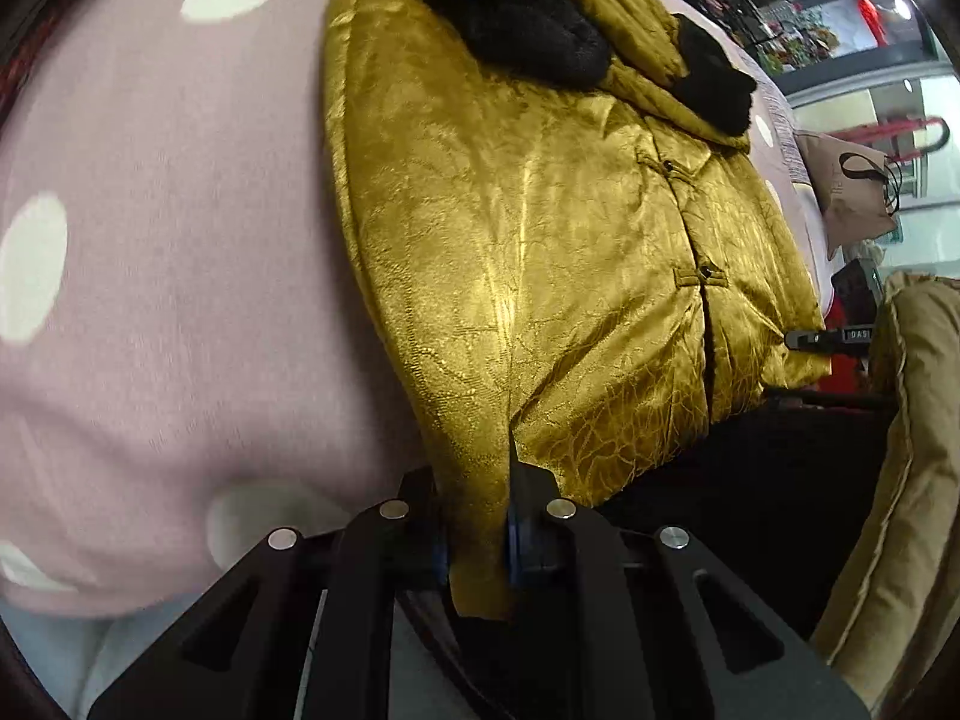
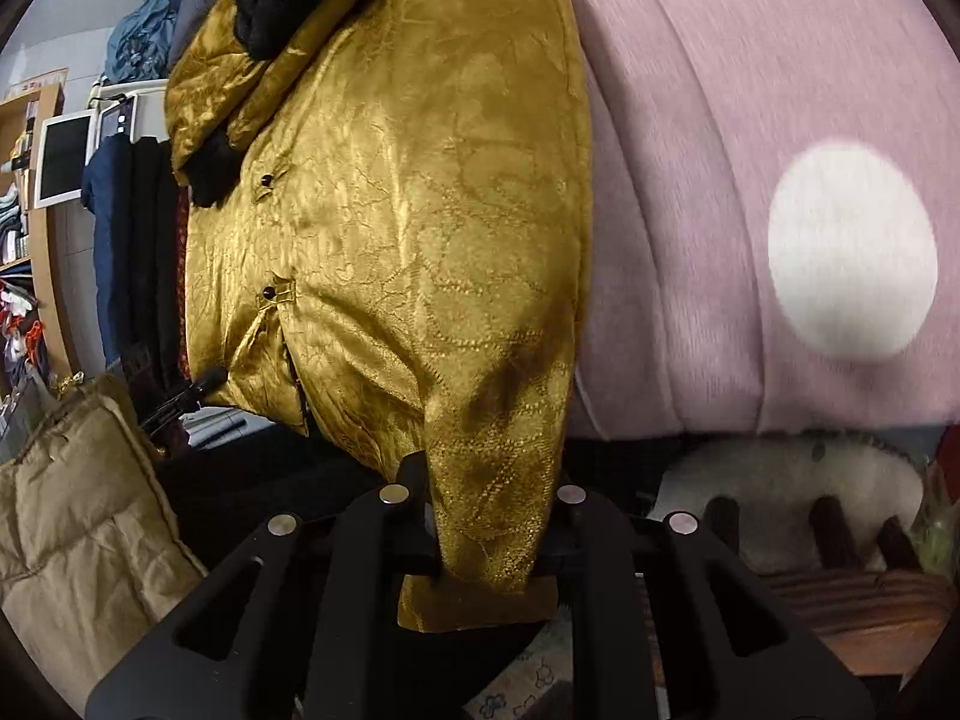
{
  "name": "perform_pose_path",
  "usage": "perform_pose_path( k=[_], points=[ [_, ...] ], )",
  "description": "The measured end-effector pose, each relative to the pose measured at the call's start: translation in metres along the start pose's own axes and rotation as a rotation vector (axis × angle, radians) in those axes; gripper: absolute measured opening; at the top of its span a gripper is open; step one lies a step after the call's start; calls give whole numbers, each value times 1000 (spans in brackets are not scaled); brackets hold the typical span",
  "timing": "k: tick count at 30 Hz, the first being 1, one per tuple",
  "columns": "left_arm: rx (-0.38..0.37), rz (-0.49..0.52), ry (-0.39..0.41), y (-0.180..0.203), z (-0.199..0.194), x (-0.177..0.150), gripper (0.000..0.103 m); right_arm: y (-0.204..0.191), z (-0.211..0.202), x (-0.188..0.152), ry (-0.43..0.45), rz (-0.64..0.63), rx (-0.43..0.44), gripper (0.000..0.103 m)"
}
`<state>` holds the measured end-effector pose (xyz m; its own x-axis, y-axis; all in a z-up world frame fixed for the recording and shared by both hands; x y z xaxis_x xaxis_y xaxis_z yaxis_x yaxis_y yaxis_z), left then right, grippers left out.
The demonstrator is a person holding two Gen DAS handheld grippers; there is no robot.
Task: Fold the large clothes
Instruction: 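Fold the hem up toward the collar with both grippers and release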
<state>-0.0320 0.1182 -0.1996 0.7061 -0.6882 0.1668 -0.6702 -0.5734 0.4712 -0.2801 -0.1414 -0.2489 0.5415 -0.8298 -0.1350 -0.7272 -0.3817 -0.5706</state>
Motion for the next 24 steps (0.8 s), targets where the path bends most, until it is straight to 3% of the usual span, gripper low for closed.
perform_pose_path(
  k=[4, 9, 12, 18, 24],
  points=[
    [-26, -106, 33, -4, -2, 9, 12, 1, 8, 1, 6, 59, 0, 16],
    [8, -23, 92, 1, -13, 60, 12, -28, 0, 42, 67, 4, 11, 14],
    [12, -19, 209, 2, -34, 124, 12, -54, -19, 90, 167, -39, 28, 14],
    [53, -5, 354, 3, -54, 249, 12, -89, -70, 205, 385, -32, 58, 13],
    [100, 42, 407, 20, -56, 337, 12, -117, -113, 283, 490, 9, 135, 13]
  ],
)
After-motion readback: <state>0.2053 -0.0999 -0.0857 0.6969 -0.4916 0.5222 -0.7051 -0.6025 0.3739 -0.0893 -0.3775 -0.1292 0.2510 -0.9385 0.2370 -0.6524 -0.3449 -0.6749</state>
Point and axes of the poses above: each gripper's, at about its wrist camera, not at the fingertips, and z roughly the way its jaws point, y to its right, x to its top, the point moved 9 cm from there along z, roughly the way its jaws point, and after that the axes turned 10 degrees about y, right-handed, at the moved point
